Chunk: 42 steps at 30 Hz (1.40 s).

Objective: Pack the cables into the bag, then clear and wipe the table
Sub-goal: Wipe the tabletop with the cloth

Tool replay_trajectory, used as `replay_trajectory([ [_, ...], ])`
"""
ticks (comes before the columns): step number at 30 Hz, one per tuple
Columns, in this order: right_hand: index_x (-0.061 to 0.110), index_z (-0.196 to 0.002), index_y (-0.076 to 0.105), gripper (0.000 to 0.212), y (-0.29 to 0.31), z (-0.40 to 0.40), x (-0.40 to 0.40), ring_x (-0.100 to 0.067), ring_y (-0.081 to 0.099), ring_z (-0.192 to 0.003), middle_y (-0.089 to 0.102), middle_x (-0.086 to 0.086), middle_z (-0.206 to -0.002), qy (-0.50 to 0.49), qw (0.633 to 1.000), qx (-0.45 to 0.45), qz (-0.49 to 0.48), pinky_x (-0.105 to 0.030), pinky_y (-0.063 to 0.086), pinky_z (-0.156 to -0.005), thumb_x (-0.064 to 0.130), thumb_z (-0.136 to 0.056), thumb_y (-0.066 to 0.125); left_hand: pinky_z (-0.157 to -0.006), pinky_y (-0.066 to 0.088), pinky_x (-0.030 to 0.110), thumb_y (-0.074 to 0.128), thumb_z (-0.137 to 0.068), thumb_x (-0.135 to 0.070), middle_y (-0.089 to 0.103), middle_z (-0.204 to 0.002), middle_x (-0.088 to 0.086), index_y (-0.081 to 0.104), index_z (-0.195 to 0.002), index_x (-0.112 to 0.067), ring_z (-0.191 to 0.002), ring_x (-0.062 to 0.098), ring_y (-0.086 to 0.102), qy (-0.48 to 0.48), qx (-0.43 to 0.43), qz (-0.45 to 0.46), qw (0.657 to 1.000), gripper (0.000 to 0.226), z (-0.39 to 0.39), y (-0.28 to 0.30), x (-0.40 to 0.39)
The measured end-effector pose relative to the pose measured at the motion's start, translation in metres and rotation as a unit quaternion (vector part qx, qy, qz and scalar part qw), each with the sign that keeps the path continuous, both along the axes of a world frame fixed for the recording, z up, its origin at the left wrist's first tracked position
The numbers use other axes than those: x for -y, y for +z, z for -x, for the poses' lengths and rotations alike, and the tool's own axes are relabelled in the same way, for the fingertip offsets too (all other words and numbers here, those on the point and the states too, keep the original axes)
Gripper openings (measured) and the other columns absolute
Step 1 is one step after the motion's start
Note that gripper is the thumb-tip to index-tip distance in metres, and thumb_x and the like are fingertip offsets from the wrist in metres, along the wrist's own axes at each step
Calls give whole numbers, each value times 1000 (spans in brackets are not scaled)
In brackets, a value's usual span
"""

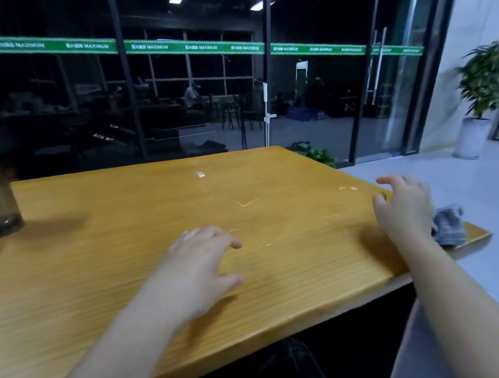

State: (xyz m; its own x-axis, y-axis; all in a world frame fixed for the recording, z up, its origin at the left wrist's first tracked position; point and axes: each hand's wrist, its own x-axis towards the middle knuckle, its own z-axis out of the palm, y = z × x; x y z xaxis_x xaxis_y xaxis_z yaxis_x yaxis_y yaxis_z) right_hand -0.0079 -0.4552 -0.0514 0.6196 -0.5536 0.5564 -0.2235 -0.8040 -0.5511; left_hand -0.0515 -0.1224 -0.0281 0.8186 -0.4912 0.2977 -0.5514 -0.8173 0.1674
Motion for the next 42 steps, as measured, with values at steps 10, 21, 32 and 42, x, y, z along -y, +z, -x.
replay_trajectory([
  [10,7,-115,60,30,-10,10,35,-32,57,-112,62,-14,-119,-144,940,-308,20,-37,42,-89,17,-90,46,-108,26,24,49,-91,-44,42,-132,-17,48,-125,-36,-127,5,34,-37,1,37,999,35,3,-3,12],
  [21,8,-104,49,27,-11,27,35,-37,56,-99,57,-19,-110,-104,988,-110,-17,-36,36,-69,-5,-91,29,-103,26,17,45,-93,-45,39,-130,-23,45,-126,-38,-124,-1,32,-29,11,22,999,34,16,9,0],
  [32,9,-130,49,46,48,32,-77,-36,56,-89,57,-12,-123,127,984,63,103,-34,34,-64,-9,-90,34,-101,25,15,54,-91,-38,32,-139,-22,35,-135,-38,-127,1,34,-17,-10,53,998,47,28,26,-11],
  [42,19,-136,47,49,50,54,-215,-26,56,-102,56,-1,-127,440,884,28,154,-30,41,-70,1,-90,48,-88,47,33,61,-87,-26,34,-133,-17,25,-134,-51,-99,7,56,32,58,187,980,64,28,31,-53],
])
